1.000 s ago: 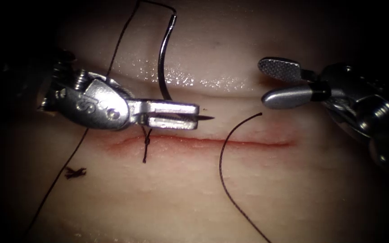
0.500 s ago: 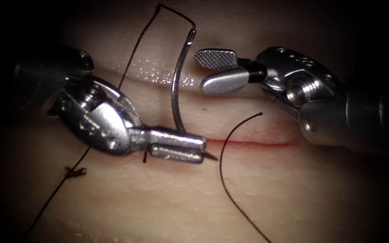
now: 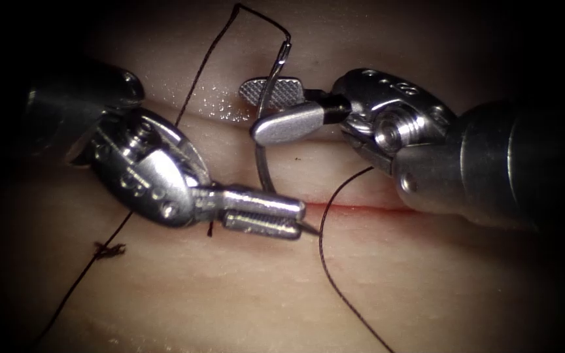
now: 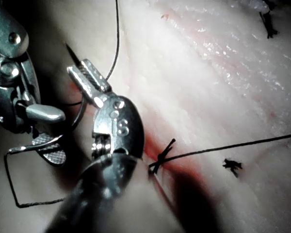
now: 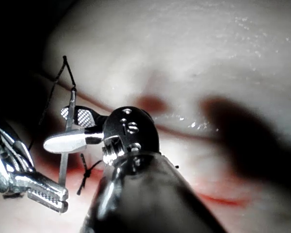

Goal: Wound Closure

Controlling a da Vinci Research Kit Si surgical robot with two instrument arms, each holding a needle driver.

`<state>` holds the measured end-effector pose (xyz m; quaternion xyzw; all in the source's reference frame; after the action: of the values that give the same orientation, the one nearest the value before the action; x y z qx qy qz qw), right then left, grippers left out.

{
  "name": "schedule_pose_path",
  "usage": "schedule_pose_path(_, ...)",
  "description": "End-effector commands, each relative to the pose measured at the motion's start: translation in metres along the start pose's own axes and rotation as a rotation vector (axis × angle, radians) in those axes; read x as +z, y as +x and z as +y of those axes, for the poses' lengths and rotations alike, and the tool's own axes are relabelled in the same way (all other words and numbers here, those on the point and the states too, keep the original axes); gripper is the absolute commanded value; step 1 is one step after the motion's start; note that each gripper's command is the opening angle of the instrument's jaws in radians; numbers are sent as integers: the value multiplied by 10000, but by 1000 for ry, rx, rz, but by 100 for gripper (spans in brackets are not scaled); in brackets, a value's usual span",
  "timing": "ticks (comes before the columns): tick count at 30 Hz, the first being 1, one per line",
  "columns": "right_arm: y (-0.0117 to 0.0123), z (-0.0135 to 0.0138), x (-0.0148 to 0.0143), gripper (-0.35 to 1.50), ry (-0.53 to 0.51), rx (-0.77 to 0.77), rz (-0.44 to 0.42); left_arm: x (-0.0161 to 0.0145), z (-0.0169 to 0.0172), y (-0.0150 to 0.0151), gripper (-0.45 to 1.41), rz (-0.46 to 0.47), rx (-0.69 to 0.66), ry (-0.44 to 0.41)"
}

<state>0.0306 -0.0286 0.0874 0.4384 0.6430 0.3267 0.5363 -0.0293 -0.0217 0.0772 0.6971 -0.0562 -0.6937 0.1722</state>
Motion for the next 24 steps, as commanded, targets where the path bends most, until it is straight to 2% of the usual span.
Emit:
schedule_pose_path(1, -7, 8, 11, 111, 12, -3, 1, 6, 3, -4, -45, 4, 0, -1)
schedule_pose_path(2, -8, 9, 12, 109, 16, 2, 3, 6, 4, -3, -45, 5, 0, -2)
schedule_pose_path(3, -8, 9, 14, 98, 20, 1, 11, 7, 4, -2, -45, 7, 1, -3)
schedule_pose_path(5, -9, 9, 14, 61, 27, 0, 22, 7, 4, -1, -45, 8, 7, -3)
schedule_pose_path(6, -9, 9, 14, 25, 29, 0, 27, 7, 4, -1, -45, 8, 7, -3)
schedule_pose_path(7, -9, 9, 14, -35, 31, 0, 36, 7, 4, 0, -45, 9, 7, -3)
schedule_pose_path(14, -8, 7, 9, -35, 19, 9, 49, 6, 1, 3, -45, 9, 3, -2)
schedule_pose_path(15, -8, 7, 7, -35, 8, 5, 51, 6, 1, 4, -23, 9, 2, -2)
schedule_pose_path(16, -7, 6, 5, -35, 5, 7, 55, 6, 1, 4, 22, 7, 2, -1)
schedule_pose_path(17, -6, 5, 3, -35, 0, -3, 59, 5, 0, 5, 56, -7, 1, 4)
schedule_pose_path(20, 0, 4, -4, -35, -25, -13, 68, 5, 0, 6, 80, -75, -44, 26)
schedule_pose_path(24, 7, 2, -11, -35, -91, -15, 58, 5, 2, 11, 95, -164, -104, 81)
